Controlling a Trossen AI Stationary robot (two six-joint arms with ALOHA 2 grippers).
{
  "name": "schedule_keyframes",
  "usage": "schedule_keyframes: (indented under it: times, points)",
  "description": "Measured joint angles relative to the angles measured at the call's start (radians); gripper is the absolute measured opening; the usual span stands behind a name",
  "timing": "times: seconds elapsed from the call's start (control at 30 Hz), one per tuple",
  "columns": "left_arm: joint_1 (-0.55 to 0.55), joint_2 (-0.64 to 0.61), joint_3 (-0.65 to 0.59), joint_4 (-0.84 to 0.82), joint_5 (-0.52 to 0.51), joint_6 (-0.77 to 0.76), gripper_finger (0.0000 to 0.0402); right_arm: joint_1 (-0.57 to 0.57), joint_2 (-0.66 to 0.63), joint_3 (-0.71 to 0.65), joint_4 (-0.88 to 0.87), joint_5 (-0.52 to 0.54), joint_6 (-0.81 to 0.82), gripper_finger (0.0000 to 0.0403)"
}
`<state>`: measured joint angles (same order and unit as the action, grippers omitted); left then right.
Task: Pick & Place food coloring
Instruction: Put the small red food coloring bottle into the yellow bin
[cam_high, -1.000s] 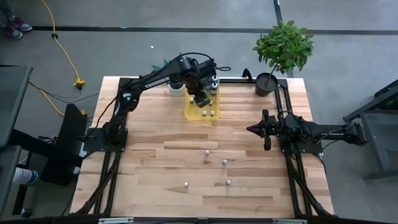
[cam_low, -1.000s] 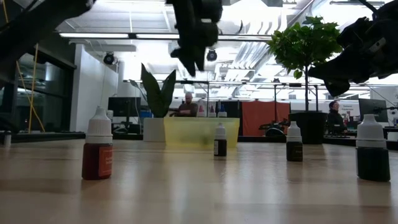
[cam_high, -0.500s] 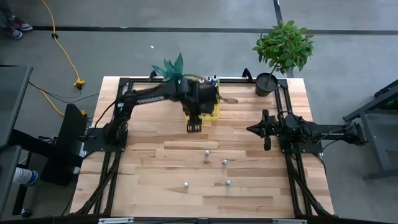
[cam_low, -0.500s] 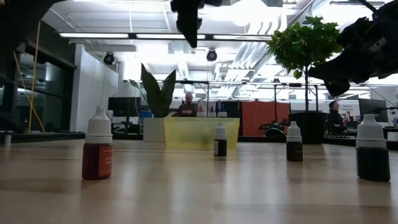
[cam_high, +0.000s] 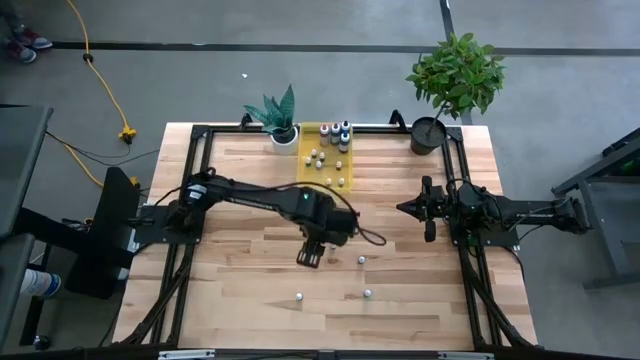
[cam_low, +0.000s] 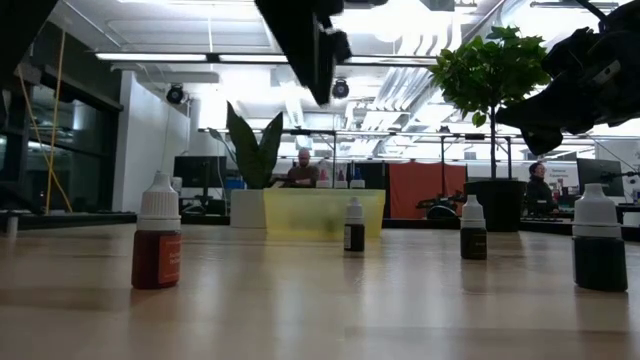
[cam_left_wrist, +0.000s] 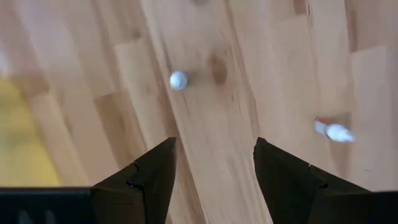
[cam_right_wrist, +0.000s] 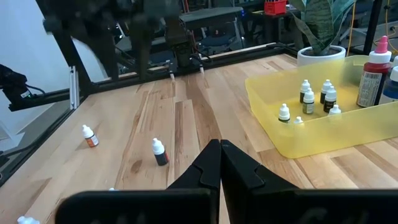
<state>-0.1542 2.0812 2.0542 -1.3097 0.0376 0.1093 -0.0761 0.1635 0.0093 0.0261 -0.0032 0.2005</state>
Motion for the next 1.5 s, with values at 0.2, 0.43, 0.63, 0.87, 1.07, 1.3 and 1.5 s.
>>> schedule_keyframes:
  times: [0.2,0.43,0.63,0.87,1.07,1.3,1.5]
  points:
    - [-0.004,-0.001,-0.186,0.214,-0.003,0.065,0.0204,0.0,0.0,0.0,0.0,0.0,0.0,0.0]
    - [0.01,-0.001,-0.307,0.377,-0.027,0.109,0.0204,0.0,0.0,0.0,0.0,0.0,0.0,0.0]
    - [0.029,-0.001,-0.332,0.446,-0.062,0.124,0.0204,0.0,0.0,0.0,0.0,0.0,0.0,0.0]
    - [0.05,0.014,-0.333,0.488,-0.025,0.126,0.0204,0.0,0.0,0.0,0.0,0.0,0.0,0.0]
    - [0.048,0.034,-0.334,0.494,0.03,0.142,0.0204,0.0,0.0,0.0,0.0,0.0,0.0,0.0]
    - [0.048,0.055,-0.331,0.523,0.026,0.142,0.0204,0.0,0.0,0.0,0.0,0.0,0.0,0.0]
    - [0.049,0.089,-0.33,0.548,0.024,0.141,0.0204,0.0,0.0,0.0,0.0,0.0,0.0,0.0]
